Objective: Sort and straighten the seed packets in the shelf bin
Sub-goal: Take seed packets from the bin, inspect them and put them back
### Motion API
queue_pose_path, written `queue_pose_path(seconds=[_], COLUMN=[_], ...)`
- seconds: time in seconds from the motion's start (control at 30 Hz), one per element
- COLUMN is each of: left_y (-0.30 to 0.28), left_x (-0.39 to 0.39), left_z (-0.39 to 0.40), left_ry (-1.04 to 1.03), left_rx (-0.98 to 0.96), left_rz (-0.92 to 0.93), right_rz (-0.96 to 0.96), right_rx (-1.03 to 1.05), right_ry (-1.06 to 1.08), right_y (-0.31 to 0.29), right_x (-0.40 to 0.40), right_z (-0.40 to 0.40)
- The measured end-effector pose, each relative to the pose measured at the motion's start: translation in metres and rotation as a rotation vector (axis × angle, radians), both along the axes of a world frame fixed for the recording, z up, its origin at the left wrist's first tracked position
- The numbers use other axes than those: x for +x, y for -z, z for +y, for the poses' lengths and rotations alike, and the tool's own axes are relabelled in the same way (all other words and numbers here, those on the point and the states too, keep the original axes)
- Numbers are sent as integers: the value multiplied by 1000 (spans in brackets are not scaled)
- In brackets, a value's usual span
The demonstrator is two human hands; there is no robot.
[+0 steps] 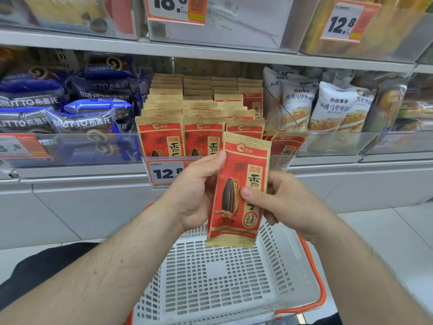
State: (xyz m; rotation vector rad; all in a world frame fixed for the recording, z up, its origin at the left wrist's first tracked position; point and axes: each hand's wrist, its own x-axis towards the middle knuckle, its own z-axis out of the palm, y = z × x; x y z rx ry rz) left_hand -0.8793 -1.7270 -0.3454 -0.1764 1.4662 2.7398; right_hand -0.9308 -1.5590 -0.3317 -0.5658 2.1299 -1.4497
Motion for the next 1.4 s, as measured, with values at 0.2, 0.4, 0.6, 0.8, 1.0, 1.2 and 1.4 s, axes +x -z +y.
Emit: queue_pose_path(seconds=[0.2,0.4,0.6,0.8,1.0,1.2,1.4], left_y=[-1,-2,-7,-2,3,10,-9], left_x=[-4,-4,-3,-1,-3,-4,-5], left_z=[-3,-3,-1,5,3,0,4], left_ry=[-48,-39,22,117,65,-19,-74], left_rx=[-53,-27,-62,-87,-228,-487,-521], left_rz=[-33,-72,-160,-209,-135,-11,44], right_rz=[110,117,93,-136,-37,99,74], right_rx=[-75,-71,-119,-185,-102,-106,-176], right_ry=[128,128,196,343,306,332,336], right_y=[2,3,3,0,0,6,-9], right_x=[-1,-1,-1,-6,-7,-7,-7], right_z=[-2,-3,-4,0,4,2,11])
